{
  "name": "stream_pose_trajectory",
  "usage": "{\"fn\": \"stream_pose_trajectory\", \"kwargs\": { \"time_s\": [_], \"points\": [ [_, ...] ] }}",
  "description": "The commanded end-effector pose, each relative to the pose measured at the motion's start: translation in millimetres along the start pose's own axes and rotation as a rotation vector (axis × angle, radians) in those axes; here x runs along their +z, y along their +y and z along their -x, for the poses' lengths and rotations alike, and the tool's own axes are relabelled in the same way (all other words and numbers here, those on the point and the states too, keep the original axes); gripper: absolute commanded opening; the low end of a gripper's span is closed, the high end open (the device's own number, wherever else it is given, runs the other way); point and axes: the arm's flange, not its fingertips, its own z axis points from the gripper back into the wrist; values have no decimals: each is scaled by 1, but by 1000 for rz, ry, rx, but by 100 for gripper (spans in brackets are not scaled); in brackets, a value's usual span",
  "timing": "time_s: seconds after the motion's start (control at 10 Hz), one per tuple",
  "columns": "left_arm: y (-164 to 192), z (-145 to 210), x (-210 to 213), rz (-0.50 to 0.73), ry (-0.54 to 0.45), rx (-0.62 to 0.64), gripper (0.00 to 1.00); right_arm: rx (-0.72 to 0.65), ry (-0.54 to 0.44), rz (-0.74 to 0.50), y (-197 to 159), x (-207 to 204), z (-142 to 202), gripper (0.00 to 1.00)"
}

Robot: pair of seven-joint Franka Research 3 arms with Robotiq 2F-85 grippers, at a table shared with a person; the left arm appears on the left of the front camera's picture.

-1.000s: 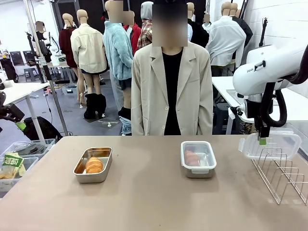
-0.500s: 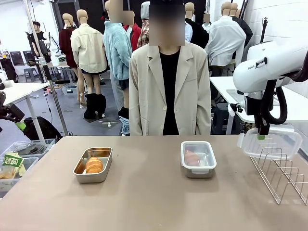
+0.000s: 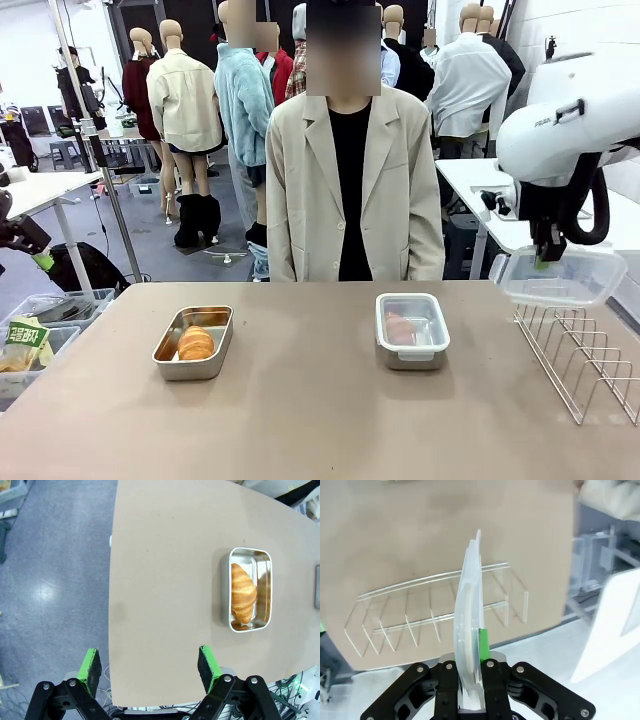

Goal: Place the bread in airtight containers.
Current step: Release when the human grabs the Airtight Container lid.

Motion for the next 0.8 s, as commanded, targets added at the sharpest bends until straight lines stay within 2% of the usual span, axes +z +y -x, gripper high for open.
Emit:
{"fn": "stream_pose_trajectory", "kwargs": {
  "time_s": [0.0,0.1,0.4,0.7],
  "points": [
    [1,1,1,2,-7,4,100,97,-87,244,31,57,-7,0],
    [1,1,1,2,-7,4,100,131,-71,296,28,80,-27,0],
    [1,1,1,2,-7,4,100,257,-57,321,15,118,-87,0],
    [1,1,1,2,-7,4,100,232,-144,333,-10,125,-126,0]
  ]
}}
